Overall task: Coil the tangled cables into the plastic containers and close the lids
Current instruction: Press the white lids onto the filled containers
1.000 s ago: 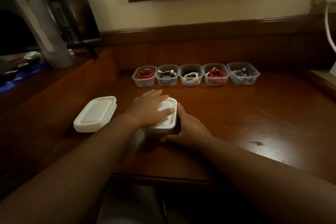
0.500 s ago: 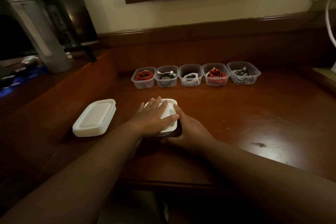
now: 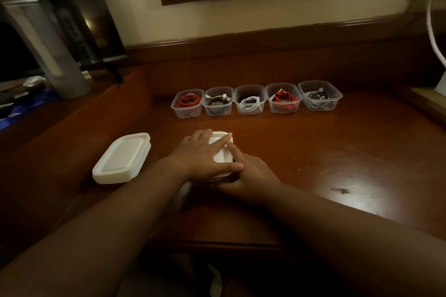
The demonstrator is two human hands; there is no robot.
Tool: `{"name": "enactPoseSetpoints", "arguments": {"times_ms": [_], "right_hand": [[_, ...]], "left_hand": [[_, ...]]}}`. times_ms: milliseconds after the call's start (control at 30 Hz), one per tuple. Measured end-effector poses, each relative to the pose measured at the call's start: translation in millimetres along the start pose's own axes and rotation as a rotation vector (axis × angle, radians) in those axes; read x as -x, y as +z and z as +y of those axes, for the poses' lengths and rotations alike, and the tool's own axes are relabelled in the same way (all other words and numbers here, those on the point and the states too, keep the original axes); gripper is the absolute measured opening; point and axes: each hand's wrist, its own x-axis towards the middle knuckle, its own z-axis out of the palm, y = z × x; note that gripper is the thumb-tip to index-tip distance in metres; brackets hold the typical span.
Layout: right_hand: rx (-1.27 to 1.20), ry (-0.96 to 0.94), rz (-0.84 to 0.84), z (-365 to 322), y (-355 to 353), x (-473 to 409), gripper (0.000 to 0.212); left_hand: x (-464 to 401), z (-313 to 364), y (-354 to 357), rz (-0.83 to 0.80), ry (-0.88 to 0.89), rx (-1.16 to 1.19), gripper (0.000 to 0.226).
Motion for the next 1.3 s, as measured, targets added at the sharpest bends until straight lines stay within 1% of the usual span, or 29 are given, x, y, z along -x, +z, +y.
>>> {"name": "enactPoseSetpoints", "arguments": {"times_ms": [67,133,233,333,400,433,467,533,567,600,633,667,700,733,767,833,933,1000,1100,1200,1300], "right_hand": [[-0.109,0.003,-0.015,0.5,-3.3,2.2,0.106],[-0.165,0.024,-0.032,1.0,-5.6,3.2,0.109],[-0.169,0.052,-0.069,0.1,-7.4,2.2,0.113],[-0.140,0.054,-0.051,-4.4,-6.7,2.9,0.115],[-0.135,0.048,-0.037,-4.7,-5.8,3.8,0.109],[-0.131,0.055,-0.037,-4.2,-5.5,3.9,0.107],[-0.121,0.064,-0.040,-3.2,-4.8,3.7,0.107],[-0.102,0.085,-0.058,-2.5,-6.3,2.4,0.107],[-0.103,0.098,-0.068,-3.3,-7.4,2.3,0.106],[-0.109,0.105,-0.078,-3.1,-7.9,1.9,0.104],[-0.122,0.113,-0.087,-3.6,-8.2,2.1,0.103],[-0.143,0.122,-0.092,-3.1,-8.1,1.9,0.105],[-0.164,0.140,-0.091,-3.1,-8.1,1.7,0.109],[-0.182,0.160,-0.095,-2.2,-8.6,0.9,0.112],[-0.172,0.182,-0.110,-1.4,-8.4,-0.7,0.110],[-0.092,0.198,-0.144,-1.3,-8.4,-5.2,0.095],[0.059,0.210,-0.195,-10.2,-10.8,-17.2,0.078],[0.086,0.216,-0.221,-16.3,-12.8,-30.6,0.071],[0.141,0.173,-0.264,-24.3,-15.8,-56.2,0.068],[0.207,0.122,-0.269,-29.7,-16.6,-85.0,0.068],[0.307,0.086,-0.267,-33.8,-16.3,-119.5,0.067]], "left_hand": [[-2.1,0.2,-0.1,-0.002,0.001,0.000,0.103],[-3.7,-1.0,2.6,-0.013,0.002,0.040,0.105],[-5.9,-3.6,7.8,-0.002,0.012,0.093,0.109],[-7.0,-4.1,10.0,0.054,-0.006,0.168,0.101],[-7.9,-5.2,13.1,0.101,-0.011,0.221,0.095],[-7.0,-5.8,14.1,0.154,-0.023,0.306,0.090],[-5.2,-6.6,15.6,0.236,-0.044,0.446,0.081],[0.2,-8.4,19.4,0.438,-0.050,0.751,0.053],[4.9,-9.9,21.4,0.518,-0.012,0.826,0.044],[10.7,-11.8,23.5,0.549,0.033,0.841,0.038],[17.1,-14.8,25.9,0.532,0.085,0.814,0.035],[22.6,-18.7,29.3,0.480,0.139,0.734,0.035],[27.4,-22.7,32.5,0.430,0.189,0.608,0.045],[30.2,-27.4,36.1,0.390,0.224,0.456,0.059],[33.5,-31.1,38.4,0.370,0.236,0.311,0.071],[36.6,-38.0,39.9,0.388,0.220,0.145,0.079],[34.0,-49.1,32.4,0.397,0.116,0.055,0.085],[24.8,-60.1,23.2,0.356,0.045,-0.030,0.085],[4.5,-82.0,9.5,0.298,-0.023,-0.134,0.075],[-19.3,-103.4,-1.6,0.272,-0.099,-0.155,0.065],[-44.0,-124.1,-12.2,0.254,-0.164,-0.157,0.061]]}}
